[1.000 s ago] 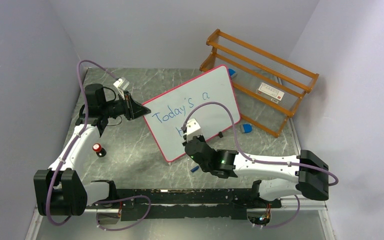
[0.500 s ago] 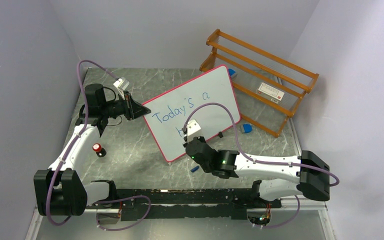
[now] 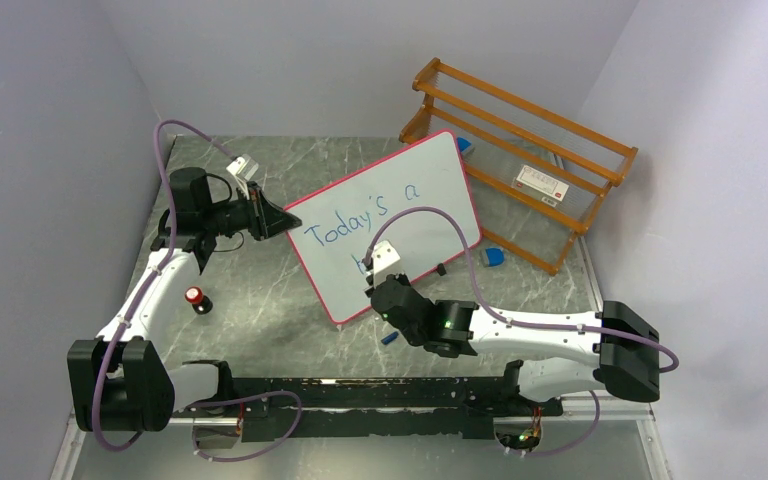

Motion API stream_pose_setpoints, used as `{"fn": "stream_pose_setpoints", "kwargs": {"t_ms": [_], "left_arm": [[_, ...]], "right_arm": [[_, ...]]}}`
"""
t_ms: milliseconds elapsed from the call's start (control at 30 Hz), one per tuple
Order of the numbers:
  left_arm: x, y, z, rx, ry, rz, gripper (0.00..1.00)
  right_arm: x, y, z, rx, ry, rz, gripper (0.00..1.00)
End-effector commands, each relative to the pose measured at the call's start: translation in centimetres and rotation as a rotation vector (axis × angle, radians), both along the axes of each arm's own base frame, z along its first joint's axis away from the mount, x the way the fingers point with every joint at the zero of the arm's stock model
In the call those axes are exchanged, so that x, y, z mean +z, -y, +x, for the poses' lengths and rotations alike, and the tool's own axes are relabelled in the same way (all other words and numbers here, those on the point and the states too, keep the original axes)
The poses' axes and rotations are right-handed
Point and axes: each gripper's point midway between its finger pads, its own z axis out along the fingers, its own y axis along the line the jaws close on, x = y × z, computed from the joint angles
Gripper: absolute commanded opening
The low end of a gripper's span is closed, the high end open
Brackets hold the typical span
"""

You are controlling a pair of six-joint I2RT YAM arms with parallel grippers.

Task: Write a sentence on the whiteboard

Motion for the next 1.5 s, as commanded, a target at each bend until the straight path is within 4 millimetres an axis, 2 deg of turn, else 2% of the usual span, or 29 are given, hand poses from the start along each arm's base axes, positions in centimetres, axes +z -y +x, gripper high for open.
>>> {"fn": "stream_pose_setpoints", "kwargs": {"t_ms": [0, 333, 600, 767, 1067, 1467], "left_arm": [[-2.1, -0.8, 0.6, 0.050, -0.011, 0.062, 0.05], [-2.1, -0.9, 0.6, 0.052, -0.010, 0.065, 0.05], [-2.1, -0.9, 0.6, 0.054, -0.009, 0.066, 0.05], [-2.2, -0.8, 0.6, 0.053, -0.010, 0.070, 0.05], [-2.3, -0.8, 0.5, 0.050, -0.011, 0.075, 0.05], [-2.3, -0.8, 0.6, 0.051, -0.012, 0.076, 0.05]], "right_arm": [[-0.5, -0.2, -0.5, 0.015, -0.022, 0.005, 0.00], [0.2, -0.6, -0.7, 0.022, -0.009, 0.019, 0.00], [3.0, 0.5, -0.1, -0.008, 0.062, 0.058, 0.00], [4.0, 0.9, 0.9, -0.028, 0.099, 0.054, 0.00], [5.3, -0.3, 1.9, -0.012, 0.134, 0.076, 0.00], [5.8, -0.8, 3.0, -0.018, 0.153, 0.075, 0.00]]}}
